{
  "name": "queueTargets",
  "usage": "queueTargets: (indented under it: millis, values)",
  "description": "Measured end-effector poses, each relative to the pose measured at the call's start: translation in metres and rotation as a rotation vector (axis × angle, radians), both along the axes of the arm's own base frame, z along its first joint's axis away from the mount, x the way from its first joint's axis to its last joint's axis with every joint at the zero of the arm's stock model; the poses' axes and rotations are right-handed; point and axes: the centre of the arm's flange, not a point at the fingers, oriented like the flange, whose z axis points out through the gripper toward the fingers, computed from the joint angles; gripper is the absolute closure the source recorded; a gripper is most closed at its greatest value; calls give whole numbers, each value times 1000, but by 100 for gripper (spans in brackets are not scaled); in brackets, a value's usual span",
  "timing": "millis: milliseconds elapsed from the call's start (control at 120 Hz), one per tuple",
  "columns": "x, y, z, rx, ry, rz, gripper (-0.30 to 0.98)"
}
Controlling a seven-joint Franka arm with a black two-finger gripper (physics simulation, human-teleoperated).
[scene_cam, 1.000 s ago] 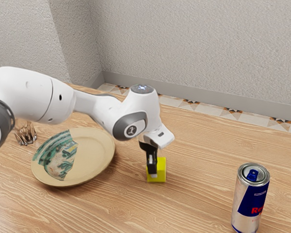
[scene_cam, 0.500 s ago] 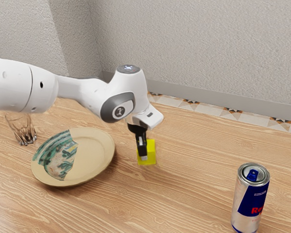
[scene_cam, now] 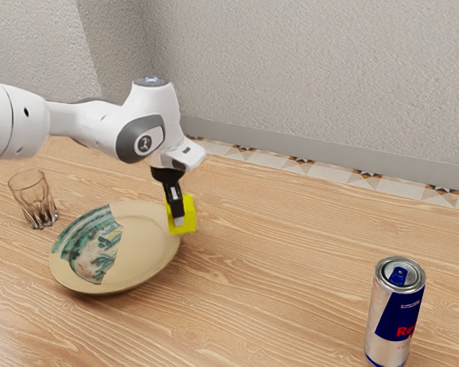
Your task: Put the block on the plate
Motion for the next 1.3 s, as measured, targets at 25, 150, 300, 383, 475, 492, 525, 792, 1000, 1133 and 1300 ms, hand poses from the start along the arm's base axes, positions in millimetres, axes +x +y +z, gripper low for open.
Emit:
queueTargets:
  millis: [25, 150, 300, 383, 475, 492, 525, 792, 1000, 1133, 1300]
  values:
    - [0, 6, 0, 1, 3, 10, 34]
    - [-1, 42, -1, 3, 18, 66, 34]
    - [-6, 88, -5, 4, 37, 136, 34]
    - [-11, 116, -7, 4, 52, 179, 34]
    - [-16, 136, -11, 2, 69, 209, 34]
    - [-17, 138, -12, 1, 73, 213, 34]
    - [-19, 142, -15, 0, 82, 218, 33]
    - [-47, 168, -52, -15, 160, 266, 33]
    - [-49, 171, -60, -29, 146, 267, 30]
    - [-48, 172, -60, -39, 138, 266, 17]
    - [-48, 172, -54, -41, 126, 257, 8]
